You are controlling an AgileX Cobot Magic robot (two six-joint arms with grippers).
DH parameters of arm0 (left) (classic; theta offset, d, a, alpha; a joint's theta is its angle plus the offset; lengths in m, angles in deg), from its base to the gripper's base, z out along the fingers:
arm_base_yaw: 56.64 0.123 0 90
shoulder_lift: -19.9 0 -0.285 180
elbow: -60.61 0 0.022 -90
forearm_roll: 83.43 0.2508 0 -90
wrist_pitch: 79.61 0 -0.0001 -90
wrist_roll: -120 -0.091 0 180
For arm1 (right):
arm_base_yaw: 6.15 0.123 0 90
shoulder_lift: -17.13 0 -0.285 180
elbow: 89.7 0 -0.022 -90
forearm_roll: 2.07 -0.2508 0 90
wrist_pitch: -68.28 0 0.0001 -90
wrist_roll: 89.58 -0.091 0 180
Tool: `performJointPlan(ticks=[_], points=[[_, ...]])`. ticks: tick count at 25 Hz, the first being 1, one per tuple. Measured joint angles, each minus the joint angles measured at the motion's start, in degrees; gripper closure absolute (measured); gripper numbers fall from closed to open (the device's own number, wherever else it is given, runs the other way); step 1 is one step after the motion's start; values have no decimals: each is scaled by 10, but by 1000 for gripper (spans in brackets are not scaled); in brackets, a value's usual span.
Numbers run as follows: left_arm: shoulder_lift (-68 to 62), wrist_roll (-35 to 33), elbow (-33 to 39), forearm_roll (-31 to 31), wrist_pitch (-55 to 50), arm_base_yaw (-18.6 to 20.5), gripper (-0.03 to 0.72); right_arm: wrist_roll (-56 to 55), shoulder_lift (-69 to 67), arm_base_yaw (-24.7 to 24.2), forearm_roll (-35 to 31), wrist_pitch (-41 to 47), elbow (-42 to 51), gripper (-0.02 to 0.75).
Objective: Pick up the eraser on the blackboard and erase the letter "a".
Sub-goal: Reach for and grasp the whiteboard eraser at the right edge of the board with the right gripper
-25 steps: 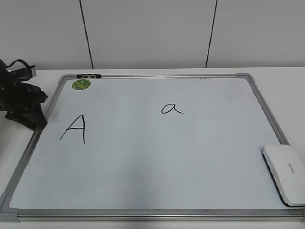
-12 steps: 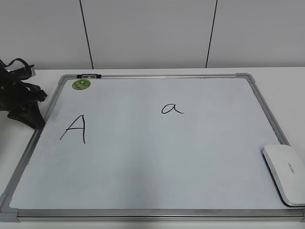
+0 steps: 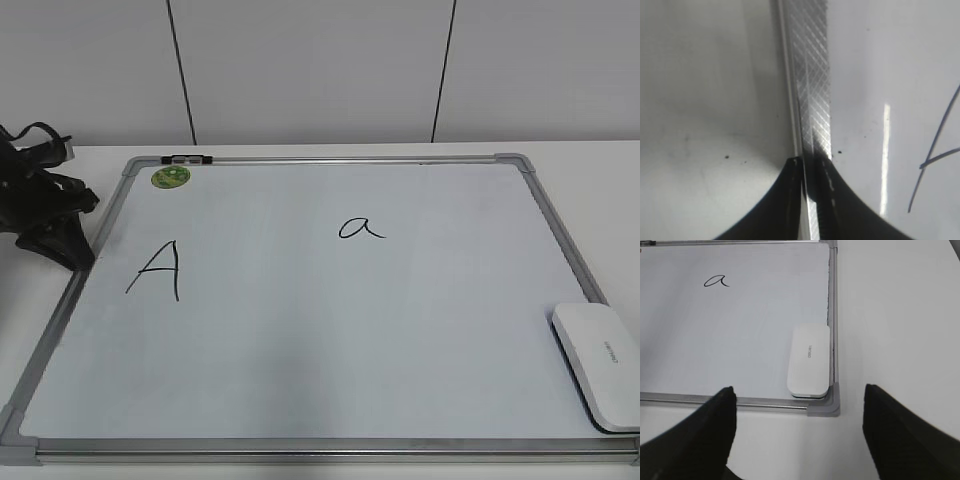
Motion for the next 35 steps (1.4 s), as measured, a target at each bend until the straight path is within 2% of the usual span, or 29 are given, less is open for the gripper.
performJointPlan(ticks=[11,23,29,35], points=[[0,1,-1,0,-1,0,645,0,-197,0,-5,-152,-27,152],[0,1,-1,0,-2,0,645,20,-515,0,-5,-102,-78,151],[0,1,-1,0,-2,0,645,20,-648,0,-5,-102,-137,151],[0,1,-1,0,-2,0,645,20,-750,0,-8,-115,-157,151]])
